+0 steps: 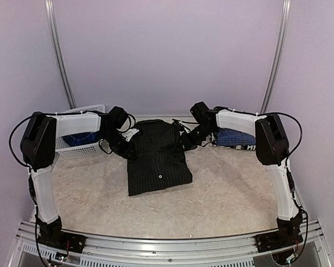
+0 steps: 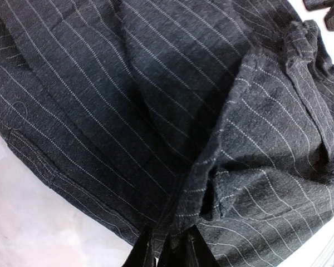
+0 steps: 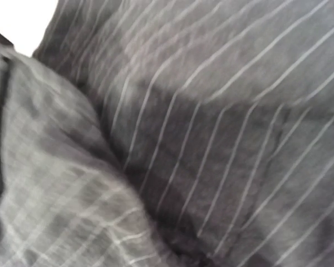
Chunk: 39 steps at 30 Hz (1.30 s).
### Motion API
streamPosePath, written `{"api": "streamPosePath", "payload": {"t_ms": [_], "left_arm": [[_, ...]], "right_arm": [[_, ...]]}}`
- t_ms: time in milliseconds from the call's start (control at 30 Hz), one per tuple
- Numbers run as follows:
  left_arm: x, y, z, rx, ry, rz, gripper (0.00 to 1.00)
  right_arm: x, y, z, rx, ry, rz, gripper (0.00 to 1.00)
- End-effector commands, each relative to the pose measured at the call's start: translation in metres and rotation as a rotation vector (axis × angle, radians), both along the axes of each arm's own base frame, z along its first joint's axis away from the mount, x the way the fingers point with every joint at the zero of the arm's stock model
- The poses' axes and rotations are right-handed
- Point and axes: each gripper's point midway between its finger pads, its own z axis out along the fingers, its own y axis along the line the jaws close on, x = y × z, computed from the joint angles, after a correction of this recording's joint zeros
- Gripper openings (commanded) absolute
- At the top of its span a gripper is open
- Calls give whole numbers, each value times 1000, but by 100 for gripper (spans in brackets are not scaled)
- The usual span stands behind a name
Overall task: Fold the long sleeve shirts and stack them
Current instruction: Fold the rectangle-folded shirt at the center of the board, then smooth out the 2/3-rectangle-folded shirt at the center of the board.
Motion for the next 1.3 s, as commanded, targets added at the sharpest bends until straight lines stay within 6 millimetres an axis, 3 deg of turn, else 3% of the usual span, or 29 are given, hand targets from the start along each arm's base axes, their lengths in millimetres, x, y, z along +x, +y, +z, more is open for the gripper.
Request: {"api": "streamPosePath", "payload": {"t_ms": [0, 133, 300, 333, 367, 400, 467, 533, 733, 867, 967, 1133, 1267], "left_arm": [[18, 12, 1, 37, -34, 74, 25], [32, 23, 12, 55, -91, 139, 33], [47, 27, 51, 13, -220, 205, 46], [45, 24, 57, -14, -231, 204, 60], [42, 20, 69, -48, -254, 198, 93], [37, 14, 74, -85, -262, 184, 98], [14, -3, 78, -191, -251, 138, 99], [-7, -21, 95, -323, -255, 109, 99], [-61, -68, 98, -533, -231, 57, 97], [-71, -89, 83, -593, -196, 55, 96], [-75, -100, 58, -593, -136, 41, 94], [-70, -94, 4, -472, -77, 89, 91], [-68, -77, -32, -314, -64, 139, 90]], "right_arm": [[21, -6, 8, 31, -7, -57, 36], [31, -11, 23, 41, -48, -96, 49], [20, -13, 46, 87, -119, -98, 51], [13, -12, 50, 102, -128, -91, 51], [5, -12, 50, 112, -126, -82, 51], [-4, -10, 50, 124, -120, -70, 51], [-28, -3, 44, 141, -95, -27, 51], [-44, 6, 42, 159, -83, 9, 51], [-65, 30, 30, 238, -10, 60, 49], [-65, 35, 10, 226, 36, 56, 47], [-59, 29, -10, 185, 61, 22, 46], [-41, 12, -31, 147, 78, -37, 44], [-31, -1, -44, 97, 68, -67, 44]]}}
